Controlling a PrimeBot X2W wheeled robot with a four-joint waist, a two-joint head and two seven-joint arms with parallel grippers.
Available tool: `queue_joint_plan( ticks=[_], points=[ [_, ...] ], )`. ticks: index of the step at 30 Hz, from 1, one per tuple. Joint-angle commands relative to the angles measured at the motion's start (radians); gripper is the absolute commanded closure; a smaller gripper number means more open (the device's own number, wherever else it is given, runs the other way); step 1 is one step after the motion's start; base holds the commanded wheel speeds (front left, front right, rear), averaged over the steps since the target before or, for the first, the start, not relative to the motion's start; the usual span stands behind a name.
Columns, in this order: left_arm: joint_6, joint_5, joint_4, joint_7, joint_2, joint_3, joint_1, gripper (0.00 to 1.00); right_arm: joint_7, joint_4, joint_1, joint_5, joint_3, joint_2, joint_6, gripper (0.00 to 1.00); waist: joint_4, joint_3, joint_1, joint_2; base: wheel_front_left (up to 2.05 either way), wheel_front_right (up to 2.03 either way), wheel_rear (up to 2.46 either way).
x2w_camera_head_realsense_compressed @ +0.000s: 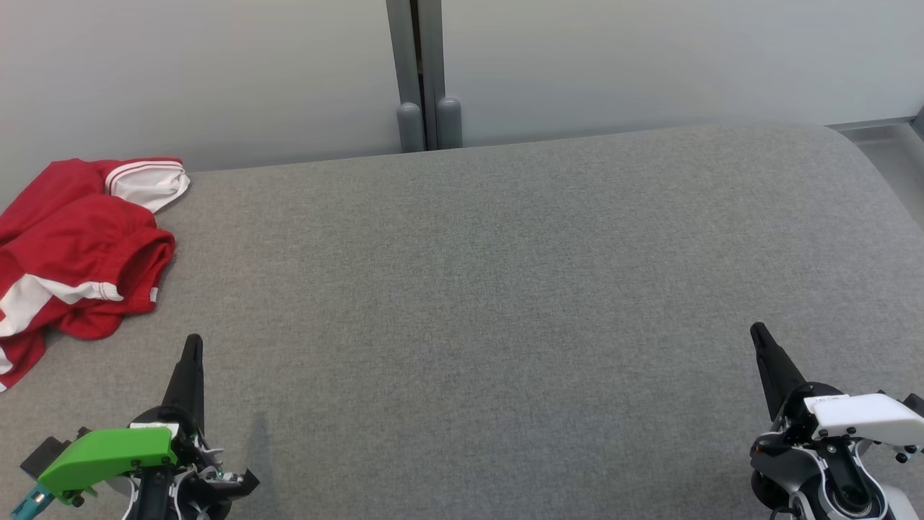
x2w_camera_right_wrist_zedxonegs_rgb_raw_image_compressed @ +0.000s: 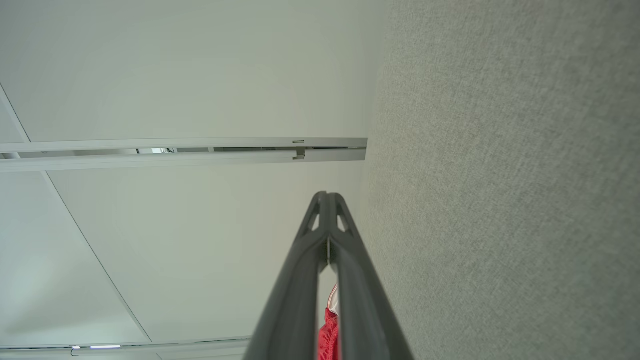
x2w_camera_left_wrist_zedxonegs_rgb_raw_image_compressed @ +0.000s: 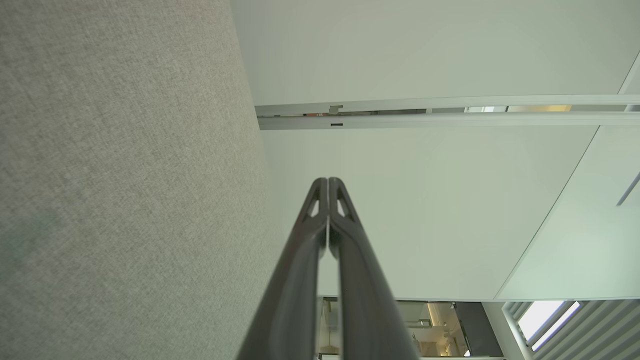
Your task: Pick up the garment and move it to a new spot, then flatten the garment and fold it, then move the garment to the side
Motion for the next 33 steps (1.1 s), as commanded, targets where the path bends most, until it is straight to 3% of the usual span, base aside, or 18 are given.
queue_joint_plan(
  ticks=[1, 33],
  points=[
    [-0.003, 0.004, 0.000, 0.001, 0.005, 0.001, -0.014, 1.00, -0.001, -0.002, -0.008, -0.001, 0.000, -0.006, 0.001, 1.00, 0.000, 0.000, 0.0000, 0.0000, 0.00, 0.00, 0.00],
    [-0.003, 0.004, 0.000, 0.001, 0.005, 0.001, -0.014, 1.00, -0.001, -0.002, -0.008, -0.001, 0.000, -0.006, 0.001, 1.00, 0.000, 0.000, 0.0000, 0.0000, 0.00, 0.00, 0.00]
  ],
)
